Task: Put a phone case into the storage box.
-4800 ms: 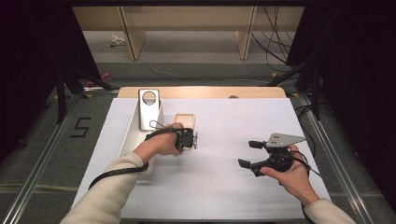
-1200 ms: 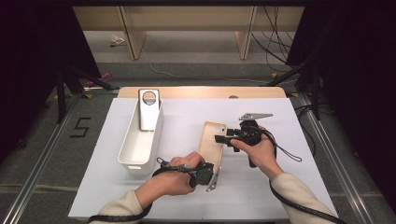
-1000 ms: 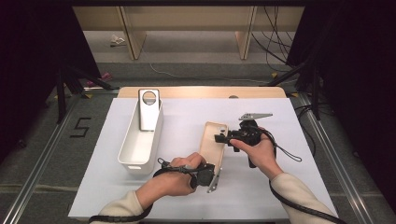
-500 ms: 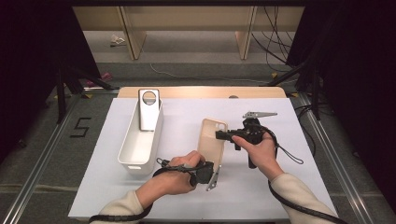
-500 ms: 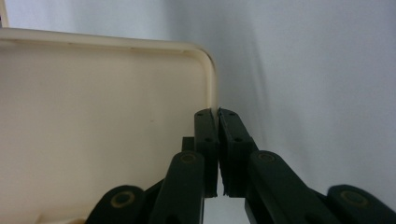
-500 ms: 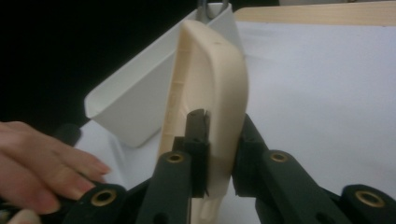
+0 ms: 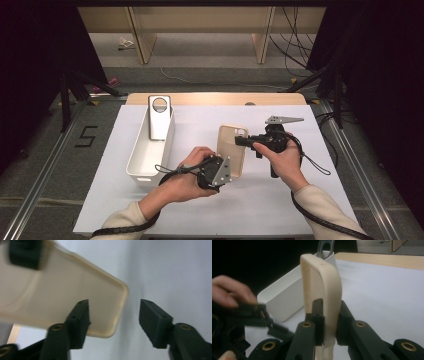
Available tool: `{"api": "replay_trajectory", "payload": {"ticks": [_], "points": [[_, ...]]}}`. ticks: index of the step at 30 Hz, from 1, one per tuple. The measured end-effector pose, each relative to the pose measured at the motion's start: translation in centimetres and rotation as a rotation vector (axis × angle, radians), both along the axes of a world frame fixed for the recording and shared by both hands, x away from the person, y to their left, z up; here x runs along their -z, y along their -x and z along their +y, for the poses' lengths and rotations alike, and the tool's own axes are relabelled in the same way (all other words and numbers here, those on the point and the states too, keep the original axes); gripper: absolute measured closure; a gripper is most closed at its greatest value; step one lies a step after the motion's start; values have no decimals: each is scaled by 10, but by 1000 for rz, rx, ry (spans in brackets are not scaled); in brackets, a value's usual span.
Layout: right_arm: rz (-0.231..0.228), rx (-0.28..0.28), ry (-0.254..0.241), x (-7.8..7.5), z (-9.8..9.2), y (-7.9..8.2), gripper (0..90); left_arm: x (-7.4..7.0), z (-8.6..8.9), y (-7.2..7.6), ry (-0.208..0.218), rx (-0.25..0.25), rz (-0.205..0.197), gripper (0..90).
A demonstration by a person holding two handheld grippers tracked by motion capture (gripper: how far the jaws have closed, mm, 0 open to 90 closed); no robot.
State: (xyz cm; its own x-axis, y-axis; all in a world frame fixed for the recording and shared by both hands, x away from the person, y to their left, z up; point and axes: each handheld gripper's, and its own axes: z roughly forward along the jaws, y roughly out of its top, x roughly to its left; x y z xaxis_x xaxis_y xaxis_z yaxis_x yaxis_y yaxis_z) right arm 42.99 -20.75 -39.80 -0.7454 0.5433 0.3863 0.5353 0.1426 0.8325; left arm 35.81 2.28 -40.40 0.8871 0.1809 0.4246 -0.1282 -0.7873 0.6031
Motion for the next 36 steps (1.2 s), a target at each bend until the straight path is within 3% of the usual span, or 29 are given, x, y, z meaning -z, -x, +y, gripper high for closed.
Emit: {"api": "replay_trajectory", "payload": {"ticks": [2, 7, 14, 23, 28, 36], "points": [[-3, -2, 6, -1, -1, 0, 807, 0, 2, -3, 100, -59, 35, 294], [-27, -16, 18, -2, -2, 1, 806, -3, 11, -13, 228, -180, 85, 211], [-66, -22, 34, -1, -4, 2, 805, -8, 26, -25, 405, -294, 172, 257], [-92, -33, 37, -1, -4, 4, 805, -13, 33, -30, 479, -375, 193, 388], [-92, -36, 39, 0, -2, 5, 805, -20, 35, -33, 542, -410, 211, 473], [-94, -36, 42, 1, -1, 5, 805, -25, 31, -41, 593, -450, 224, 547]]}}
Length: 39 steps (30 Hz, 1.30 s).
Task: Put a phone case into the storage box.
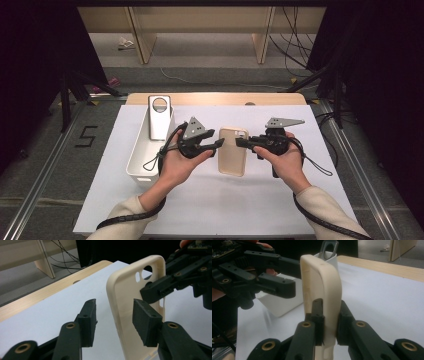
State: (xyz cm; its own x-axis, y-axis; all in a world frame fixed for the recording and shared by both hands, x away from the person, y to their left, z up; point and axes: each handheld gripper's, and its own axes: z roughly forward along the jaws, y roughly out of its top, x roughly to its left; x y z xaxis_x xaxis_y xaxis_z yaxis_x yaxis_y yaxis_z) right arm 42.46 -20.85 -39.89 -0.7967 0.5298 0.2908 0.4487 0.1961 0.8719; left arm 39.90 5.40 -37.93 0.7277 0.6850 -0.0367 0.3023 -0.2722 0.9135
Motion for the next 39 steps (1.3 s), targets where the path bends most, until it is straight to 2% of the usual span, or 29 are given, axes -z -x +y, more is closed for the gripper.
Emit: {"api": "replay_trajectory", "payload": {"ticks": [6, 19, 26, 33, 39], "points": [[-4, 4, -1, 0, 0, 0, 804, -2, -4, -3, 32, -17, 3, 619], [-12, 10, -1, 0, 0, 1, 804, 0, -7, -6, 61, -49, 22, 761], [-18, 9, 3, 0, 1, 1, 803, 0, -9, -6, 64, -64, 41, 806], [-25, 15, 13, 0, 1, 1, 792, -1, -10, -5, 64, -72, 41, 829], [-36, 18, 27, 0, 2, 1, 703, -1, -10, -4, 41, -88, 26, 835]]}}
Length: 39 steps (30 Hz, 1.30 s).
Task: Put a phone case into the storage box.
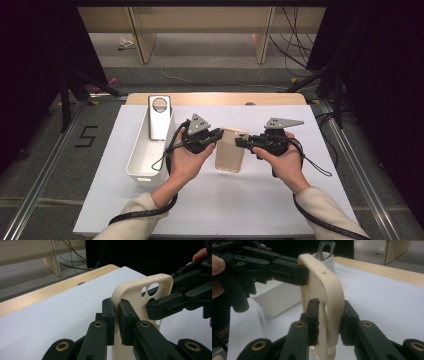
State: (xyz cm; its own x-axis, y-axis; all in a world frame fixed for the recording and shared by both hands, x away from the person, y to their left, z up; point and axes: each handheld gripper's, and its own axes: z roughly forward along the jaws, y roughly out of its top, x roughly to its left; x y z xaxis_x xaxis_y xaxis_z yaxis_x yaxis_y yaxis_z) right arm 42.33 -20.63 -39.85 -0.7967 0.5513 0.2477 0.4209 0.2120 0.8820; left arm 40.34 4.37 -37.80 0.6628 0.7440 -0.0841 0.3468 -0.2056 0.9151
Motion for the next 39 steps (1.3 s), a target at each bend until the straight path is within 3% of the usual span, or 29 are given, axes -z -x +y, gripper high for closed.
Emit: {"api": "replay_trajectory", "payload": {"ticks": [11, 19, 39], "points": [[-20, 1, 32, 0, -5, 4, 367, 0, 9, -4, -8, -39, -7, 836], [-37, 26, 46, 2, -18, 5, 222, -4, 18, -7, 0, -62, -16, 836], [-39, 45, 107, 13, -42, 27, 172, -17, 30, -8, 7, -79, -54, 837]]}}
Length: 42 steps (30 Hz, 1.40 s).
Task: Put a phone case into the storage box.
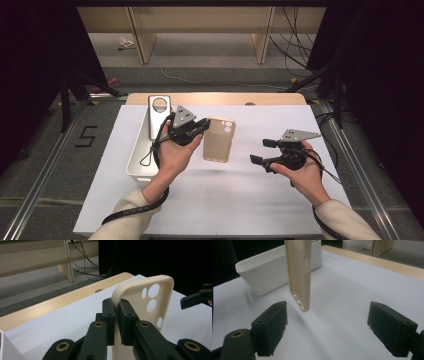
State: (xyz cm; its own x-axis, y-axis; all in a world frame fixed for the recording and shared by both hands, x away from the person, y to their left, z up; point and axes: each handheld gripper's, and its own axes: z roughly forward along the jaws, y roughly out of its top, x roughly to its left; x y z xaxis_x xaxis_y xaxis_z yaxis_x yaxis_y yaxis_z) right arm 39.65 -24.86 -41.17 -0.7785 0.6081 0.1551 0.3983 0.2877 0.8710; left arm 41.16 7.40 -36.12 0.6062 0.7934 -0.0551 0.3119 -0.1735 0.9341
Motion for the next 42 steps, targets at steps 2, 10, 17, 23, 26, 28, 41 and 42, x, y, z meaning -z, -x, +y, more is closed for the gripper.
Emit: {"api": "replay_trajectory", "payload": {"ticks": [2, 10, 17, 23, 26, 28, 41, 42], "points": [[-6, 0, 5, 0, -1, 2, 171, -1, 2, -1, 0, -3, -1, 837], [-14, 1, 17, 0, -6, 8, 171, -6, 12, -3, 0, -20, -15, 837], [-10, 7, 21, 2, -11, 11, 169, -9, 18, -5, 8, -30, -22, 837], [-10, 6, 22, 2, -13, 14, 167, -13, 22, -6, 11, -33, -27, 838], [-5, 7, 21, 3, -13, 15, 167, -14, 23, -7, 12, -33, -26, 838], [-5, 8, 22, 3, -13, 15, 167, -14, 24, -7, 11, -32, -24, 839], [-2, 20, 25, 2, -18, 19, 161, -16, 27, -9, 4, -32, -23, 838], [-2, 20, 27, 2, -18, 19, 161, -17, 28, -10, 4, -33, -24, 839]]}}
